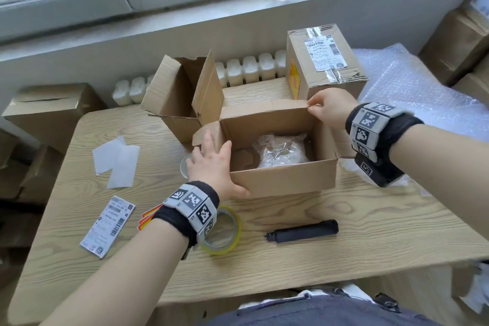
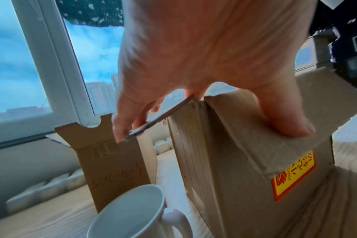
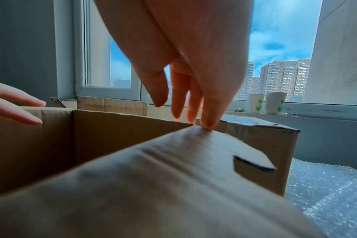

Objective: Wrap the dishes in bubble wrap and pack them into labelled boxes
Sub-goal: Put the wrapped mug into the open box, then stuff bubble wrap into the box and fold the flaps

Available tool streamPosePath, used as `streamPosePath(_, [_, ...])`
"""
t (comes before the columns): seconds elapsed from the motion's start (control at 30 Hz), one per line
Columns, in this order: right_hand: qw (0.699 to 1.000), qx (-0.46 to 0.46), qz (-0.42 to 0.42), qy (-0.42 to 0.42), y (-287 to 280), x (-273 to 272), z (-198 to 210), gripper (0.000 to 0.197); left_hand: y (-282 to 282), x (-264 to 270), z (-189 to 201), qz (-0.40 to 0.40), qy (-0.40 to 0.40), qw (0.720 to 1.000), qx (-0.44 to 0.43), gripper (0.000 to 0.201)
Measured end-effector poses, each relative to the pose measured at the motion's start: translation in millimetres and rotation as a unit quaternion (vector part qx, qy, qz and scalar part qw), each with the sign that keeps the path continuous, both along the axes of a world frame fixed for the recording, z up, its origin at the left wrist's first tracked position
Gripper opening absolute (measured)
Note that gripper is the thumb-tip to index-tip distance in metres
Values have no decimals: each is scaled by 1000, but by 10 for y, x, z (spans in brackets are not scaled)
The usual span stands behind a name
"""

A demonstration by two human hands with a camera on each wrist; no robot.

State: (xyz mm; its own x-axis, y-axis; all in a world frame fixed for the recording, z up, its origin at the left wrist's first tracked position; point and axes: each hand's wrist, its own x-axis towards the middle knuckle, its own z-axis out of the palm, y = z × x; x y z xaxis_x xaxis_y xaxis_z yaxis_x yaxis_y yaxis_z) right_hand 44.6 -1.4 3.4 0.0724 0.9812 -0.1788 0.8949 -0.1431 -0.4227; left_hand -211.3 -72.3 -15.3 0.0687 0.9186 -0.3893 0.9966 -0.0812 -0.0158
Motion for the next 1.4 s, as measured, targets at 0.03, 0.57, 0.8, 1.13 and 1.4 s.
streamPosePath(0.03, [1000, 3, -3, 2, -45, 7, 8, 29, -28, -11, 25, -1, 4, 1000, 5, 122])
streamPosePath(0.57, [982, 64, -150, 95, -883, 346, 25, 24, -605, 705, 292, -229, -137, 956, 119, 58])
streamPosePath(0.8, [971, 55, -206, 108, -1125, 1083, -53, 21, -706, 1481, 318, -317, -242, 912, 93, 46])
streamPosePath(1.13, [989, -63, -135, 18, -1380, 2627, -483, 19, -447, 3033, 61, -263, -217, 940, 12, 42])
streamPosePath(1.4, [999, 36, 40, -10, -1194, 2546, -691, 26, -224, 3359, -156, -104, -157, 981, -44, 41])
